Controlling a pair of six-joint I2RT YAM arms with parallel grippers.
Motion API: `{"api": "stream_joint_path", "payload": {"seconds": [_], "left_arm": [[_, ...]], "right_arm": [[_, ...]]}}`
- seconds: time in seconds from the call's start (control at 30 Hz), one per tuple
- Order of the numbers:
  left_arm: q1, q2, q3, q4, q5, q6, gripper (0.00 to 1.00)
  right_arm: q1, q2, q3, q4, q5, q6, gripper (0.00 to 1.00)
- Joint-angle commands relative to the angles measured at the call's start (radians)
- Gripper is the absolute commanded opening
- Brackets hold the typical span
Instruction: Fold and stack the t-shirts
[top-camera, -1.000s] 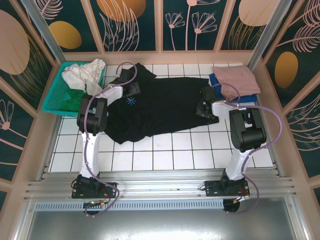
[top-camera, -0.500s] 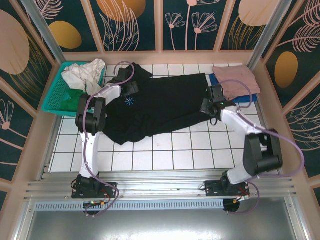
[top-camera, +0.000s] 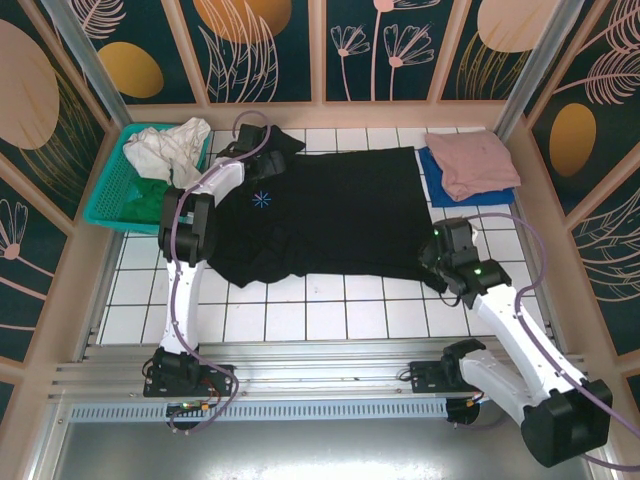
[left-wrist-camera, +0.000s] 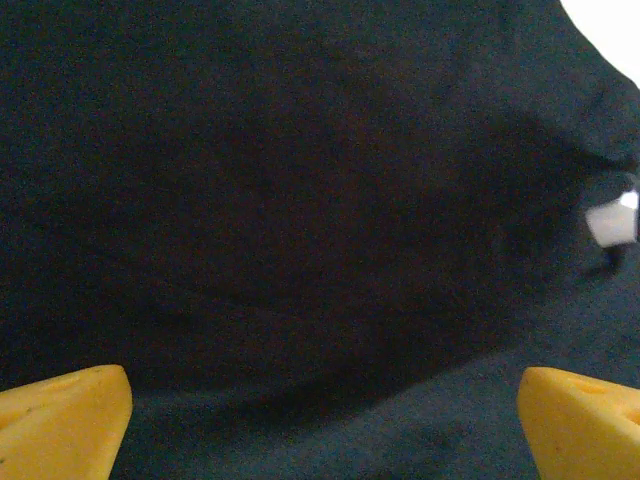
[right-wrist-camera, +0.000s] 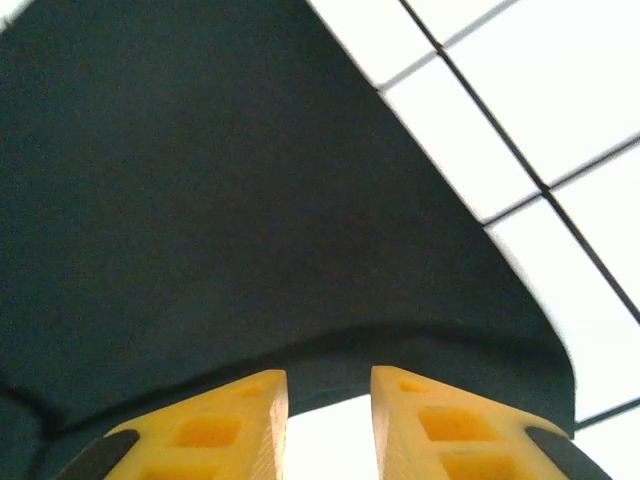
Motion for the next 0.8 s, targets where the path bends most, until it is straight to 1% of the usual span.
{"api": "stream_joint_path", "payload": {"seconds": [0.0,0.07,0.13,0.23,0.3,0.4,0.47,0.5,0.57,0.63,0.7,0.73,0.77], "left_arm": [[0.006,-0.119,-0.011,-0.042,0.074,0.069,0.99],[0.004,-0.178,-0.049,-0.085,0.074,0.100,0.98],[0.000,-0.270,-0.153,-0.090,0.076,0.129,0.98],[-0.029,-0.465,-0.411,-0.049,0.066,0.153,0.95],[-0.067,-0.597,-0.594,-0.014,0.064,0.151,0.92],[-0.145,-0.768,-0.842,0.020,0.064,0.098,0.84],[-0.192,-0.863,-0.984,0.051,0.078,0.030,0.79],[-0.214,-0.898,-1.040,0.065,0.085,0.009,0.77],[-0.267,-0.959,-1.122,0.072,0.061,-0.048,0.79],[-0.304,-0.981,-1.169,0.081,0.060,-0.078,0.81],[-0.324,-0.972,-1.203,0.096,0.066,-0.095,0.81],[-0.329,-0.962,-1.219,0.102,0.071,-0.102,0.80],[-0.334,-0.951,-1.230,0.102,0.073,-0.105,0.72]], "right_arm": [[0.035,0.027,0.062,0.151,-0.069,-0.016,0.35],[0.038,0.121,0.082,0.251,-0.118,-0.056,0.40],[0.038,0.234,0.115,0.308,-0.153,-0.103,0.44],[0.038,0.442,0.194,0.363,-0.162,-0.167,0.47],[0.038,0.573,0.246,0.393,-0.157,-0.199,0.48],[0.031,0.763,0.331,0.417,-0.141,-0.234,0.49],[0.023,0.877,0.386,0.408,-0.133,-0.248,0.49],[0.021,0.914,0.407,0.405,-0.123,-0.251,0.49],[0.015,0.974,0.434,0.406,-0.111,-0.257,0.49],[0.008,1.005,0.439,0.420,-0.113,-0.262,0.50],[0.002,1.021,0.433,0.435,-0.118,-0.261,0.50],[-0.003,1.027,0.428,0.444,-0.125,-0.265,0.49],[-0.008,1.029,0.424,0.447,-0.129,-0.265,0.49]]}}
